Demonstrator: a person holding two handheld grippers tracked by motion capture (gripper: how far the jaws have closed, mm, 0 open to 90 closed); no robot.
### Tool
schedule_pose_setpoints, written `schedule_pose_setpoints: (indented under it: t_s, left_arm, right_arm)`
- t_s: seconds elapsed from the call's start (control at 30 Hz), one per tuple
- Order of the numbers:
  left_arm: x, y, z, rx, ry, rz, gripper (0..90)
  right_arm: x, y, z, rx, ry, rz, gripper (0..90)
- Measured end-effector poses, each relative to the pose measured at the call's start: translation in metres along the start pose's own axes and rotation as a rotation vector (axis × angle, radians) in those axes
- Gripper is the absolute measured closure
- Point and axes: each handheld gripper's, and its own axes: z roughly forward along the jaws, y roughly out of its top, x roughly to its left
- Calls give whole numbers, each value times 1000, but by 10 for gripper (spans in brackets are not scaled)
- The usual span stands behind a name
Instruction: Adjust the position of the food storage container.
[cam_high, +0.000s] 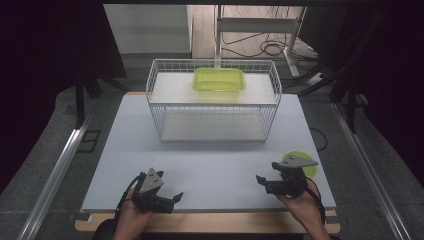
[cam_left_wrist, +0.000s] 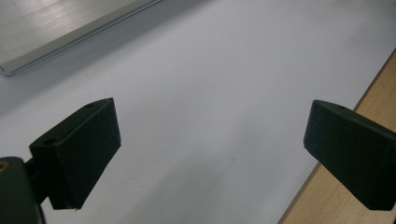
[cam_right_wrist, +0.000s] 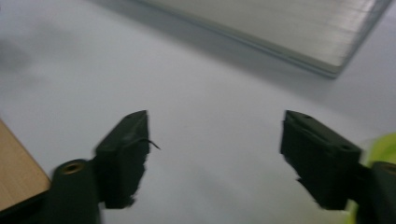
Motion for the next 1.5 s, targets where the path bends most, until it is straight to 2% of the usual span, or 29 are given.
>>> schedule_pose_setpoints:
  t_s: [0.07,0.1,0.17,0.2,0.23,0.27,0.3,0.33,0.37,0.4,0.53,0.93,1.17,1.3,1.43,1.5]
  left_arm:
    - [0,0,0,0,-1,-1,36]
    - [0,0,0,0,-1,-1,36]
    - [1,0,0,1,0,-2,36]
    - [1,0,0,3,0,-1,36]
    - [1,0,0,3,0,-1,36]
    - [1,0,1,6,0,1,36]
    - [1,0,1,6,0,1,36]
    - [1,0,1,7,1,2,36]
    - [1,0,1,7,1,2,36]
    - [0,0,2,8,-1,1,36]
    - [0,0,2,11,0,1,36]
    - [1,0,4,21,6,3,37]
    - [0,0,5,25,8,7,38]
    - [0,0,4,25,9,7,38]
    - [0,-1,5,29,10,10,39]
    - [0,0,5,30,10,12,39]
  right_arm:
    - [-7,1,-6,-15,-9,21,370]
    - [-7,1,-6,-15,-9,21,370]
    - [-17,2,-14,-32,-49,29,513]
    - [-21,1,-16,-31,-62,31,557]
    - [-21,1,-16,-31,-62,31,557]
    - [-28,0,-20,-14,-96,32,635]
    - [-28,0,-20,-14,-96,32,635]
    - [-37,-1,-23,-14,-111,49,707]
    - [-37,-1,-23,-14,-111,49,707]
    - [-45,-3,-28,-27,-119,73,781]
    - [-60,-5,-36,-48,-154,91,890]
    - [-102,-17,-52,-53,-284,186,892]
    - [-122,-29,-59,-49,-332,235,892]
    - [-127,-34,-57,-28,-343,247,892]
    - [-127,-35,-54,-7,-352,239,892]
    - [-127,-37,-51,24,-363,238,892]
